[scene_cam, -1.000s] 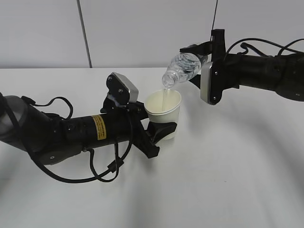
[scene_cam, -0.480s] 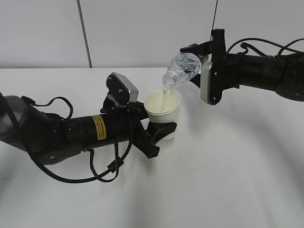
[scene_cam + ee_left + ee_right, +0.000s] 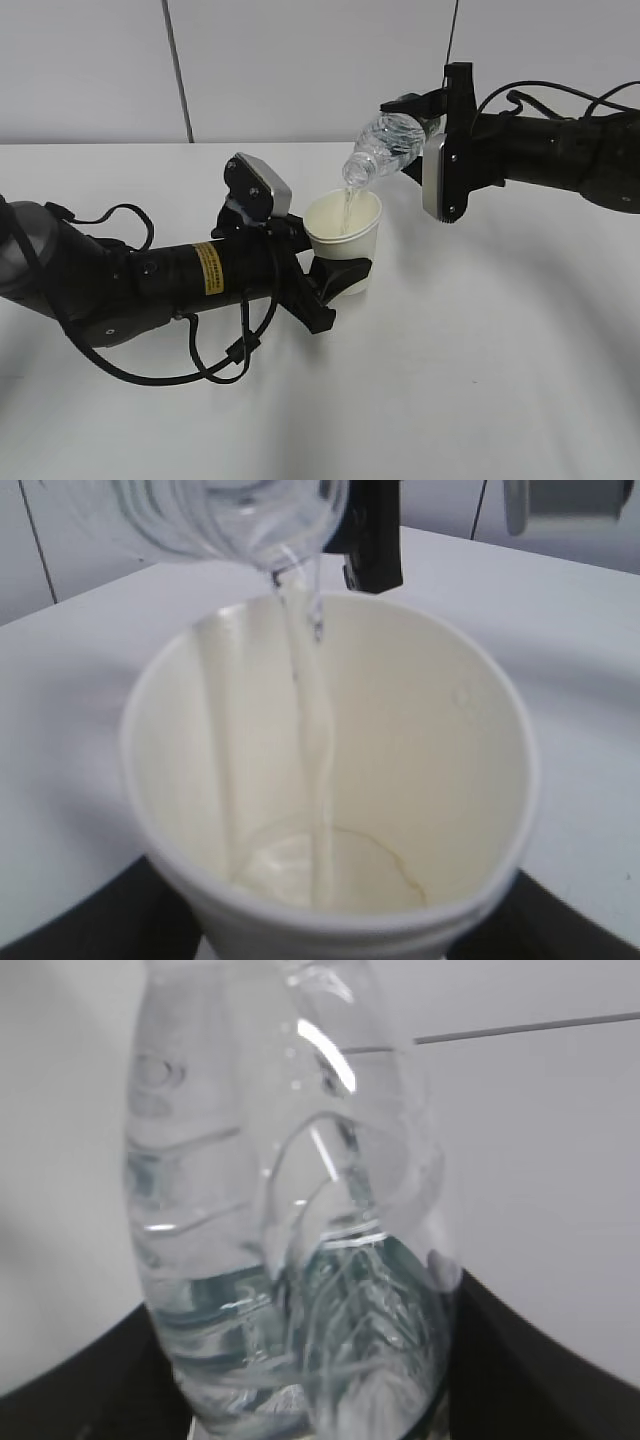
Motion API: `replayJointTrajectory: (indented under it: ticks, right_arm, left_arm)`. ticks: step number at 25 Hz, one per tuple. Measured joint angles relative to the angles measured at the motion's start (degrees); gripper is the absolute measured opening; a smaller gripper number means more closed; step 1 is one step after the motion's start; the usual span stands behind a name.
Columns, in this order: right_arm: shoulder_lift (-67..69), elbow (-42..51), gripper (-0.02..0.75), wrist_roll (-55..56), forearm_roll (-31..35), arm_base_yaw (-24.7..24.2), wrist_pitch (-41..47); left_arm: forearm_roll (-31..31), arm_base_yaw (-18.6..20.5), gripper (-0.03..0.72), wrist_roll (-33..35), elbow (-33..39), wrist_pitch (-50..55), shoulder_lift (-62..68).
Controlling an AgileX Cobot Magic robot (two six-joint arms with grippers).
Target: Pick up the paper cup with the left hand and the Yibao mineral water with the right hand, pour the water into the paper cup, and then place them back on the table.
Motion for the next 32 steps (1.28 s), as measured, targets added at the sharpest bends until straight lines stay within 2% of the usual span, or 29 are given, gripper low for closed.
replayJointTrajectory:
  ticks: [32]
  right_arm:
    - [0.0, 0.0, 0.473, -2.1, 0.47, 0.0, 0.0]
  left_arm:
    - [0.0, 0.0, 0.407, 0.0, 0.0, 0.22, 0.0]
